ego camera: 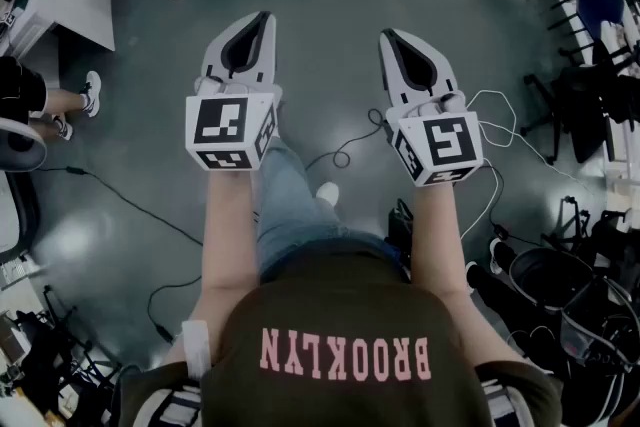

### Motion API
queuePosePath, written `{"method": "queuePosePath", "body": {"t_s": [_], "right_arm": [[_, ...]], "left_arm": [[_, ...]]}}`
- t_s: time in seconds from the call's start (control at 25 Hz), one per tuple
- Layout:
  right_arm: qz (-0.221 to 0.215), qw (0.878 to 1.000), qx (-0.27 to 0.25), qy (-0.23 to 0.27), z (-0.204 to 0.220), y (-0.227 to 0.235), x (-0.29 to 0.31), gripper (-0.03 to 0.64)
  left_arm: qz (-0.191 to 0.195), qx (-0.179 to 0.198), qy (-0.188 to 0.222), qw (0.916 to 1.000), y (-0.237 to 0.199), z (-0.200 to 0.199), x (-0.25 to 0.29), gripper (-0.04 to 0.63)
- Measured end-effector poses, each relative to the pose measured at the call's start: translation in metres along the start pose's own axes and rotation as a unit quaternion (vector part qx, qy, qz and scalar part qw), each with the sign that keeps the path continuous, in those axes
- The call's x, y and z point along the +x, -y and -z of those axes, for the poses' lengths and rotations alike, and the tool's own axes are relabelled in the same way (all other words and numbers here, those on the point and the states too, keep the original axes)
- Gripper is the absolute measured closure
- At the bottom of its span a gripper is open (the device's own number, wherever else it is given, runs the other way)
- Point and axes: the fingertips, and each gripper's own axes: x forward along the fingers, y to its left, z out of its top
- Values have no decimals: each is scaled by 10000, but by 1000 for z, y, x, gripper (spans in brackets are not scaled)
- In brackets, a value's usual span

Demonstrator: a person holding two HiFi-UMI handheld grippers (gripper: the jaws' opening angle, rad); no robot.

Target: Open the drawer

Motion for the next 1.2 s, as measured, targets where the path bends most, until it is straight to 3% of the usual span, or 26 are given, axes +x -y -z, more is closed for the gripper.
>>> {"method": "queuePosePath", "body": {"t_s": [0.36, 0.72, 0.88, 1.2], "right_arm": [[-18, 10000, 6, -27, -8, -2, 42, 621], [34, 9999, 101, -129, -15, 20, 139, 620], [207, 9992, 323, 133, -25, 34, 184, 621], [459, 9987, 157, 142, -44, 60, 258, 621]], "left_arm": [[121, 110, 89, 9998, -33, -12, 23, 589], [198, 48, -42, 9998, -102, -16, 104, 589], [303, 86, -115, 9994, -135, -13, 143, 589], [549, 123, 4, 9984, -172, -32, 211, 589]]}}
